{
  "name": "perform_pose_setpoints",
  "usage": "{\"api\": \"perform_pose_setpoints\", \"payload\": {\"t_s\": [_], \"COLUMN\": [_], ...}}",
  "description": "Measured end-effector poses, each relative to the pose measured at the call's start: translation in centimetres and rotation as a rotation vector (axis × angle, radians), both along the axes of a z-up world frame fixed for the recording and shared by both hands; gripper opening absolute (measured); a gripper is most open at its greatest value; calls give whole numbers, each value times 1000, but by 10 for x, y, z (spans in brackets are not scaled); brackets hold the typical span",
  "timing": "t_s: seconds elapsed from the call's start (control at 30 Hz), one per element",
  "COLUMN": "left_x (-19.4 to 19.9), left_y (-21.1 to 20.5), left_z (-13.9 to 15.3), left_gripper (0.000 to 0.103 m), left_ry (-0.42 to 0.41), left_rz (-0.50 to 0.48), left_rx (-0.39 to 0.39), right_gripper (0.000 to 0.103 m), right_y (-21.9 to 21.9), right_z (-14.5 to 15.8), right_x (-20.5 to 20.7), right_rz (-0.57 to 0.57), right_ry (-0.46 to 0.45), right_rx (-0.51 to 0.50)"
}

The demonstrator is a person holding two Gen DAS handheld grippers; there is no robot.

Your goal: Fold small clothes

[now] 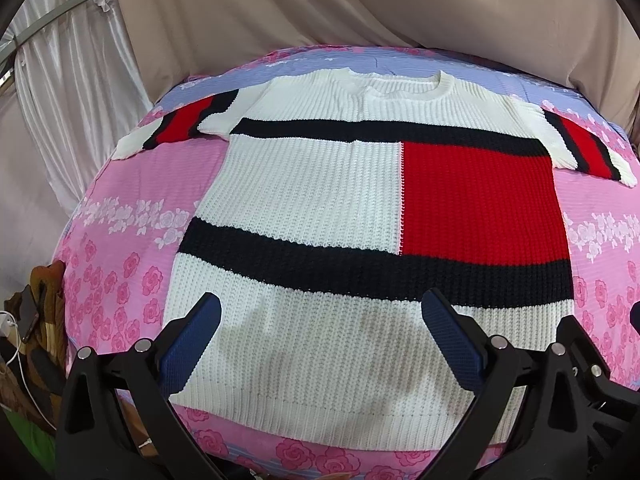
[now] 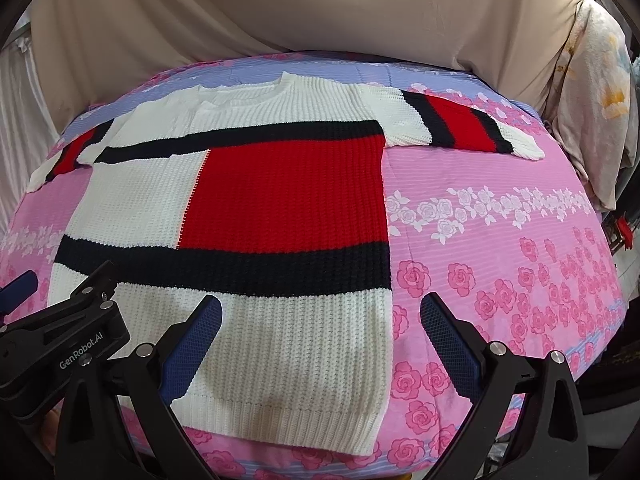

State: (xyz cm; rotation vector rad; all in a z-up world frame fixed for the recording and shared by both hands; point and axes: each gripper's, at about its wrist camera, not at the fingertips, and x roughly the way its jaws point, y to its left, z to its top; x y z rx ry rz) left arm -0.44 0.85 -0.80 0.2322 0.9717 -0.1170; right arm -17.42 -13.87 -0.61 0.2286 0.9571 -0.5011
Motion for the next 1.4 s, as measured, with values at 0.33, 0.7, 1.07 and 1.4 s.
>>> {"api": "perform_pose_setpoints", "payload": {"t_s": [0.33, 0.7, 1.07, 1.4], "left_x": [-1, -4, -2, -1], "left_y": [-1, -2, -3, -2], "left_z": [0, -1, -1, -1], "left_gripper": [98, 98, 98, 98], "left_ry": [1, -5, -4, -6], "left_rz": [1, -1, 0, 0], "left_rx": [0, 6, 11, 12], "right_gripper": [98, 98, 98, 98], "right_y": [0, -1, -1, -2], "right_z": [-1, -1, -3, -4], "right_x": [-1, -2, -3, -2], "right_rz": [-1, 0, 2, 2], "right_ry": [-2, -1, 2, 4], "right_rx": [0, 2, 5, 7]}}
